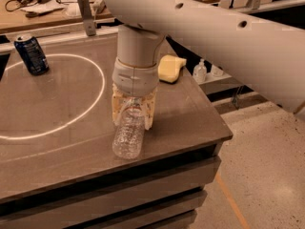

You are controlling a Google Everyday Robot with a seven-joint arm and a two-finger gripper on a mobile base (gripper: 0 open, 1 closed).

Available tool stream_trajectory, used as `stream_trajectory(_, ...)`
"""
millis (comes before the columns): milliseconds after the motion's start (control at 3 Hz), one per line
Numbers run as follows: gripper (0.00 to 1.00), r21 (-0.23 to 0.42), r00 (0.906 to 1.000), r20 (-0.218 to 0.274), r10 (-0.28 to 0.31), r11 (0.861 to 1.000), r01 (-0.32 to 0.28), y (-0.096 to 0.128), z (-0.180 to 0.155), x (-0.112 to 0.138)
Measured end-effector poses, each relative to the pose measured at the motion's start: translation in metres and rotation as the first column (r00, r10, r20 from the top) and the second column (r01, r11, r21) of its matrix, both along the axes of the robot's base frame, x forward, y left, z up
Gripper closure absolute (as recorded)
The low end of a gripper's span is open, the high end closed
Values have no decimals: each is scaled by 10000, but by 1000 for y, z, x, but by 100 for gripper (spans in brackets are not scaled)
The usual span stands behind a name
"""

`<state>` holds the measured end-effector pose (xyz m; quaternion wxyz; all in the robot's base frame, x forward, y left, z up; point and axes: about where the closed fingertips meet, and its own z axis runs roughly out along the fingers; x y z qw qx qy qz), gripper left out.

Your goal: Place water bottle upright

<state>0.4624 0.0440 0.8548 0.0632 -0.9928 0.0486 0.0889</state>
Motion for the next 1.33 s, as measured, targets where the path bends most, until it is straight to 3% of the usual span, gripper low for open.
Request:
stream_trajectory(333,88,124,9980,535,332,9993,-339,8,11,-10)
stream_trajectory(667,100,835,9858,1161,1214,9878,-1315,29,39,-30)
stream_trajectory(1000,100,1579,9242,2214,3112,9238,-3488,57,77,-47)
stream_trajectory(1333,100,1856,8228,3636,4368,8316,-5234,75,121,-50)
